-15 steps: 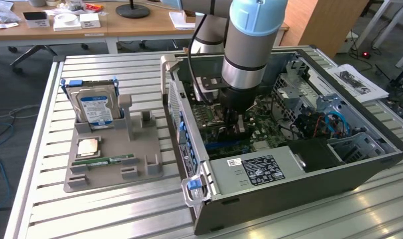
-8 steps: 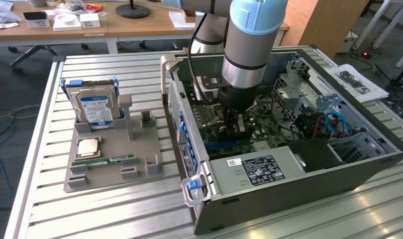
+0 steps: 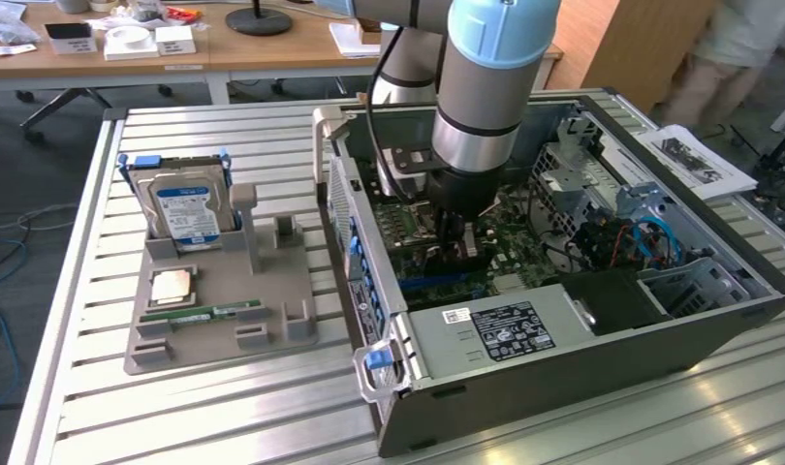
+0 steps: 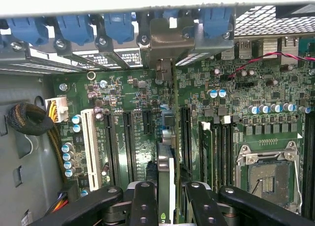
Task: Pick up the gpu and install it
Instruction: 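Insert the gpu into the slot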
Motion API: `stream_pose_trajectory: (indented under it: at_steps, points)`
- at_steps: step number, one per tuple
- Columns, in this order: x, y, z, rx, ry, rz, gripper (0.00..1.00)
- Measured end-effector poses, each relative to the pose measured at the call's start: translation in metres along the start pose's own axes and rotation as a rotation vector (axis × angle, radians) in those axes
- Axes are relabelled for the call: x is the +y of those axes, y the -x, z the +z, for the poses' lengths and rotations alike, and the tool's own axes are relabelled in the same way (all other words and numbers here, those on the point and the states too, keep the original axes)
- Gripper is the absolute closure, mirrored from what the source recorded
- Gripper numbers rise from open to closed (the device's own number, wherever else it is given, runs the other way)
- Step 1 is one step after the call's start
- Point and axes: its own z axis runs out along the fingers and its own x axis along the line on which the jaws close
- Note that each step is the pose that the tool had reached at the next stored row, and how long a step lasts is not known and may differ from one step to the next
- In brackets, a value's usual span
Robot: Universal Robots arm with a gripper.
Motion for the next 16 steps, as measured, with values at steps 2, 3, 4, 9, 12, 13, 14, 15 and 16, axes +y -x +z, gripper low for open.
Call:
stream_pose_trajectory:
  at_steps: [2,3,4,9,12,13,14,15,16]
  points:
    - [0.0000,0.0000,0.0008,-0.0002,0.0000,0.000,0.73]
    - [0.0001,0.0000,0.0010,0.0000,0.0000,0.000,0.73]
    - [0.0001,0.0000,0.0011,0.0000,0.0000,0.000,0.73]
    - [0.0001,0.0000,0.0015,-0.0003,-0.0002,0.000,0.73]
    - [0.0001,0.0000,0.0021,-0.0003,-0.0004,0.000,0.73]
    - [0.0001,-0.0001,0.0021,-0.0002,-0.0004,0.000,0.73]
    - [0.0001,0.0000,0.0021,-0.0001,-0.0004,0.000,0.73]
    - [0.0001,0.0000,0.0021,-0.0001,-0.0004,0.000,0.73]
    - [0.0001,-0.0001,0.0021,-0.0002,-0.0004,0.000,0.73]
